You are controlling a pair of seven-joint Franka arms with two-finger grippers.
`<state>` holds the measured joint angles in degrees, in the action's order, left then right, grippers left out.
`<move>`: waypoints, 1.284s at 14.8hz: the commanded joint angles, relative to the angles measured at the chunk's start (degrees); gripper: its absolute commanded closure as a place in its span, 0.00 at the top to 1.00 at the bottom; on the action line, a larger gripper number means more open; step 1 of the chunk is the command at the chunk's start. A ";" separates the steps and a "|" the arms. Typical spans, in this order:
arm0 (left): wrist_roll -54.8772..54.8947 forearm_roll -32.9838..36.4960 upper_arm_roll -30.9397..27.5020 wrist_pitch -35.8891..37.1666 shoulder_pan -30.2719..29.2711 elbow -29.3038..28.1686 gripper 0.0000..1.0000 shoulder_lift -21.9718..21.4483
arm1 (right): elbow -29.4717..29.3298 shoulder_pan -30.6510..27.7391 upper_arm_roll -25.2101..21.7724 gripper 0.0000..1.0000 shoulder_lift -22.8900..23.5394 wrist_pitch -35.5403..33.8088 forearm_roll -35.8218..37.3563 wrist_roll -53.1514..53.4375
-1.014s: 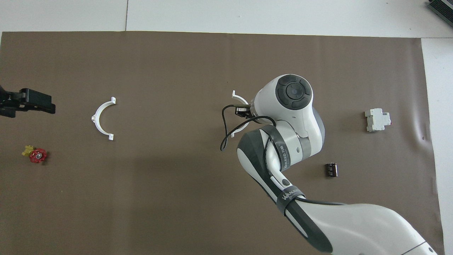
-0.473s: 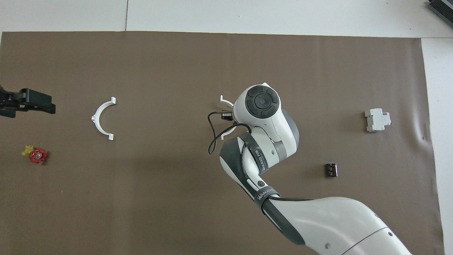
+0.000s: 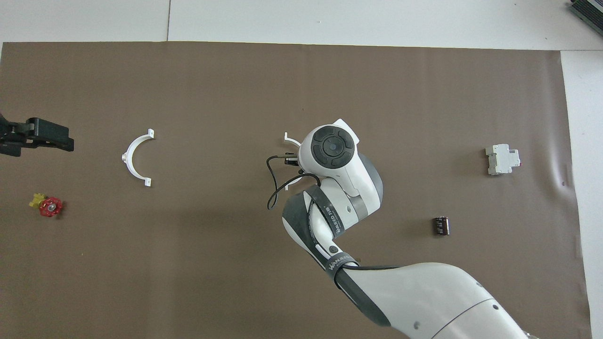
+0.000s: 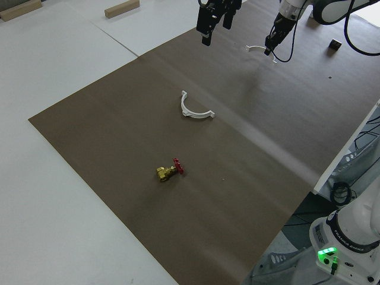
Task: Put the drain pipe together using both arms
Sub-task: 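Lower the clamp half and open the right gripper to release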
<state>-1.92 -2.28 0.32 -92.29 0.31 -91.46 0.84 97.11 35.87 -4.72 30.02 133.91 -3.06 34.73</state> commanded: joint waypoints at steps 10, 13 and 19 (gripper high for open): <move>0.87 -0.10 0.39 -0.70 -0.83 -0.82 1.00 -0.49 | 3.26 1.22 -0.12 1.00 -0.57 3.90 2.01 1.48; 0.87 -0.10 0.39 -0.70 -0.83 -0.82 1.00 -0.49 | 2.12 1.48 -0.12 1.00 -1.53 2.94 2.00 1.66; 0.87 -0.10 0.39 -0.88 -0.83 -0.91 1.00 -0.49 | 2.20 -1.05 -1.17 1.00 -10.14 -3.65 1.92 1.75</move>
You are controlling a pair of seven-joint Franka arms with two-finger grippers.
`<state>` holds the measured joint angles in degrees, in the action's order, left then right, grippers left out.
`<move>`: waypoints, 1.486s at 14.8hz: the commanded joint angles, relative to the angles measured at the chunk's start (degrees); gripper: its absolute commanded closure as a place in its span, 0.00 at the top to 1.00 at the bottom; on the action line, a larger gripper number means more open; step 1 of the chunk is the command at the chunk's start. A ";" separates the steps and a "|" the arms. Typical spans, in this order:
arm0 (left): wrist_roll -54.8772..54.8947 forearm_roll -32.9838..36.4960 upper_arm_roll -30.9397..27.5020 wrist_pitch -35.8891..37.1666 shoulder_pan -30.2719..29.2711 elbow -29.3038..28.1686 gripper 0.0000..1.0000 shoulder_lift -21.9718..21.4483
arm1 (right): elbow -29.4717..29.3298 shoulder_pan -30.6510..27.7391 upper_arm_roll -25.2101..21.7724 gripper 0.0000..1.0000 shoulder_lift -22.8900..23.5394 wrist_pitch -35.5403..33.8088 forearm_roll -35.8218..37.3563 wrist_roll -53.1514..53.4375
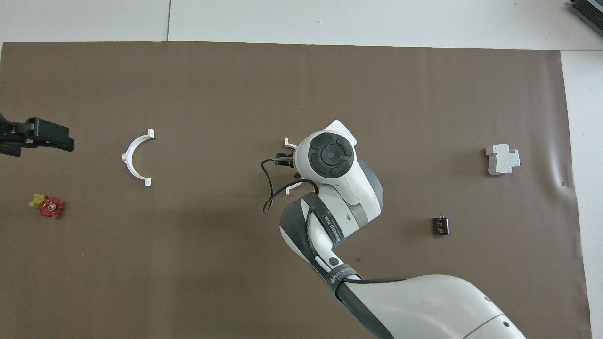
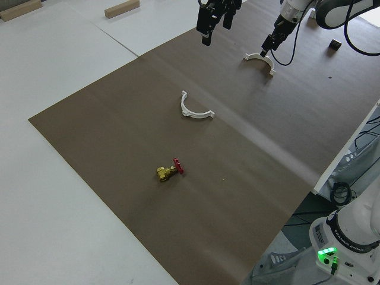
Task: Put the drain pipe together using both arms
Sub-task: 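Lower the clamp half and open the right gripper to release, then withdraw the right gripper while the left gripper reaches the other clamp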
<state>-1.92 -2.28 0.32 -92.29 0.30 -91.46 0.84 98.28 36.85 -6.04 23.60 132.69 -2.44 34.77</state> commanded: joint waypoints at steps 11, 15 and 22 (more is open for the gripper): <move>0.96 1.56 0.39 -4.90 -1.71 -2.31 1.00 1.53 | 1.04 -22.94 0.24 1.00 -16.47 -21.39 0.59 -14.36; 0.78 4.30 0.47 -11.23 -2.23 -4.25 1.00 6.52 | 0.95 -30.94 0.24 1.00 -20.77 -27.90 0.59 -25.17; -4.31 4.38 0.30 -29.24 -1.45 -15.48 1.00 9.62 | -9.22 -36.76 0.15 1.00 -22.99 -43.01 1.47 -32.83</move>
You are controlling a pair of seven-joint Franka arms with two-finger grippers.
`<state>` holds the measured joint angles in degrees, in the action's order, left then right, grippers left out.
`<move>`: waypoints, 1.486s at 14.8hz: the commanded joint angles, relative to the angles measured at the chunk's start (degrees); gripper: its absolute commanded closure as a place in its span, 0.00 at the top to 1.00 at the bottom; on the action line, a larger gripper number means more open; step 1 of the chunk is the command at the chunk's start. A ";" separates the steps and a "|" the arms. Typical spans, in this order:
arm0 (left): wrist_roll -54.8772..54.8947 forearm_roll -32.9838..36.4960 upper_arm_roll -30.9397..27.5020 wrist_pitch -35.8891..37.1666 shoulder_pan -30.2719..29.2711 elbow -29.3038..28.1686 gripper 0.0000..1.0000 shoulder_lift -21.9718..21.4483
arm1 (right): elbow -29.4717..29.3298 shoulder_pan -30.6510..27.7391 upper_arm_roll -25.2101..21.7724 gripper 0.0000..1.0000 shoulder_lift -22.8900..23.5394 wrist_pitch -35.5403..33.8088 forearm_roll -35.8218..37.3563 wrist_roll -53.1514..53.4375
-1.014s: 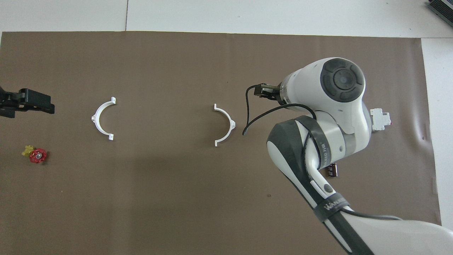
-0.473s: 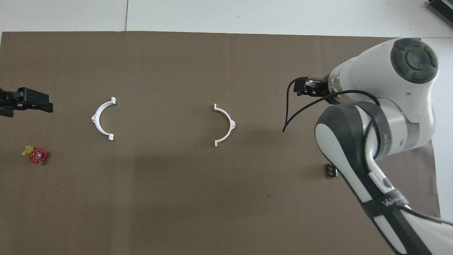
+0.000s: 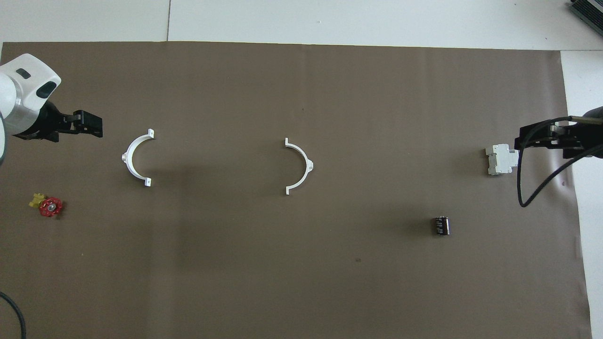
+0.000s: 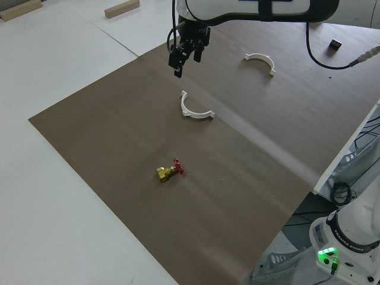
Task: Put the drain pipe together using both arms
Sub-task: 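Grasp the white clamp half nearer the left gripper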
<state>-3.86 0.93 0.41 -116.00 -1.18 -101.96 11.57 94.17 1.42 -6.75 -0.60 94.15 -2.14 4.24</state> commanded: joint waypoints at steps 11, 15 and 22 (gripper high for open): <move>-7.65 1.26 0.30 -12.99 1.71 -12.88 1.00 1.79 | -1.89 -0.01 1.57 1.00 0.33 -5.04 3.73 -4.06; -7.57 1.26 0.30 -18.73 1.54 -16.78 1.00 2.14 | 0.14 1.30 1.83 1.00 -0.72 -3.53 4.69 -4.32; -7.66 1.26 0.30 -19.00 1.62 -16.43 0.95 3.28 | -0.21 0.78 1.74 1.00 -0.81 -3.71 3.55 -3.97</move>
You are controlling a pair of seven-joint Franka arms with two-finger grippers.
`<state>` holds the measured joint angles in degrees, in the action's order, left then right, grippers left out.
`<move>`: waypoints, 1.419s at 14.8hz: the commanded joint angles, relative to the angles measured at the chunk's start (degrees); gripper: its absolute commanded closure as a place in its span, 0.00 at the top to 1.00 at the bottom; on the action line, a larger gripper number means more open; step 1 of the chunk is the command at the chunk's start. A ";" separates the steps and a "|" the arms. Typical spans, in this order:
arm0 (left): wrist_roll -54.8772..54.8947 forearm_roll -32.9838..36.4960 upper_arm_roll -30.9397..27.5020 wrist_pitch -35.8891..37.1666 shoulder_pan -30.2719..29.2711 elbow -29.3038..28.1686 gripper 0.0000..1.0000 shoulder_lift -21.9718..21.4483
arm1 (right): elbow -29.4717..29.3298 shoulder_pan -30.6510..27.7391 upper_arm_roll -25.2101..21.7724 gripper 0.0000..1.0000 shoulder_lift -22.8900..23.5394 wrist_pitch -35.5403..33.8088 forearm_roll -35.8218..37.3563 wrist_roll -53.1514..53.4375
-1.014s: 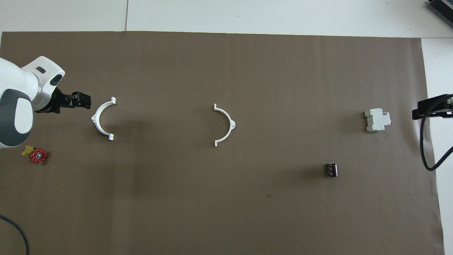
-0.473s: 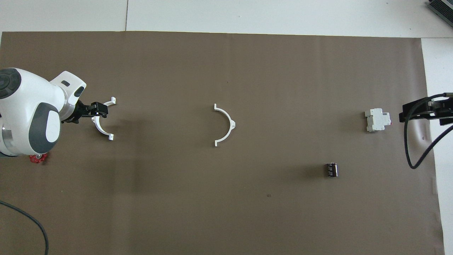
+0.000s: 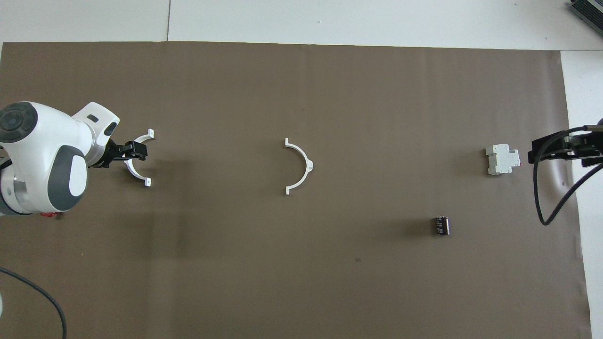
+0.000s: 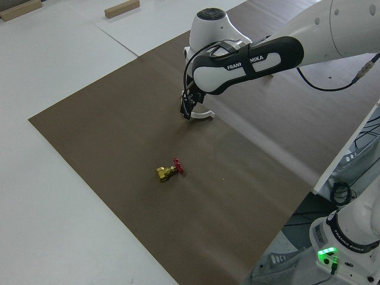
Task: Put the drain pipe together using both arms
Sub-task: 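Grasp the white clamp half nearer the left gripper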
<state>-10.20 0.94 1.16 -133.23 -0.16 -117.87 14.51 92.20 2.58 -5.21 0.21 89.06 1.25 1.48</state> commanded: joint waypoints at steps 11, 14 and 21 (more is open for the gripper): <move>5.01 1.61 -0.37 -4.76 0.07 0.54 1.00 2.28 | 1.75 -0.38 0.20 1.00 -1.53 1.38 0.15 -1.22; 5.19 1.61 -0.37 -5.02 0.07 0.54 1.00 2.28 | 1.75 -0.38 0.20 1.00 -1.53 1.38 0.15 -1.22; 6.51 1.61 -0.37 -6.52 0.16 0.45 1.00 2.98 | 1.75 -0.38 0.20 1.00 -1.53 1.38 0.15 -1.22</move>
<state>-3.91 1.34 1.09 -138.55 -0.22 -117.55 16.97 92.21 2.59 -5.20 0.02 89.06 1.25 1.48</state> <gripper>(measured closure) 0.000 0.000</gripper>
